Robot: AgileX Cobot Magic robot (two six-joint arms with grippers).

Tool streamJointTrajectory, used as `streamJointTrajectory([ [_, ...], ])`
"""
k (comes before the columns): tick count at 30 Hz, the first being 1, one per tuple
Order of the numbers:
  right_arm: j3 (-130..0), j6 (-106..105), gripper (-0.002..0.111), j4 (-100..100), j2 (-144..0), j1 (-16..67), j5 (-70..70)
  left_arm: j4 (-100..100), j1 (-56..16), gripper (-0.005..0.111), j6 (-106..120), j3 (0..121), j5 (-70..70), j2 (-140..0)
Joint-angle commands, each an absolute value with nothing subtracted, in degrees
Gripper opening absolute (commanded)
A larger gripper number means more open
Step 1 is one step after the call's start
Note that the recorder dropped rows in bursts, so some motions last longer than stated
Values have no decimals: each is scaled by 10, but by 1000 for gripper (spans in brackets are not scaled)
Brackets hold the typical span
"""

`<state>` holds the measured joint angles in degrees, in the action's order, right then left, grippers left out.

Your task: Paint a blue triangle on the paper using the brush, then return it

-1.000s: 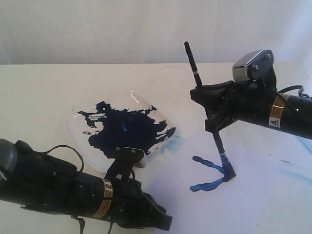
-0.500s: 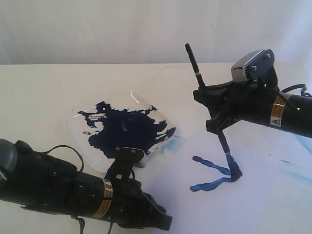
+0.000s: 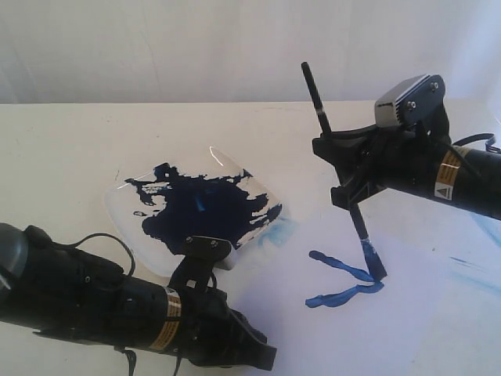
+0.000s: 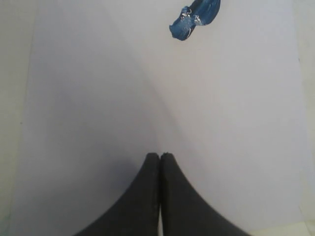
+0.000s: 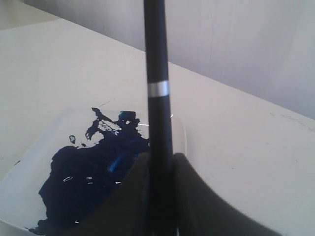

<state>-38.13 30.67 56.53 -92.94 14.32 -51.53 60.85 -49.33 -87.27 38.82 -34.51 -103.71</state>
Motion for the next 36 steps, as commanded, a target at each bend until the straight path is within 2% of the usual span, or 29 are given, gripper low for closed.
streamJointTrajectory([
  [1,-382,306,0,564,-926,137,-532,621,-493,0,-869,378,-303,-1040],
  [36,-382,347,0,615,-927,137,-568,619,-493,0,-869,378,-303,-1040],
])
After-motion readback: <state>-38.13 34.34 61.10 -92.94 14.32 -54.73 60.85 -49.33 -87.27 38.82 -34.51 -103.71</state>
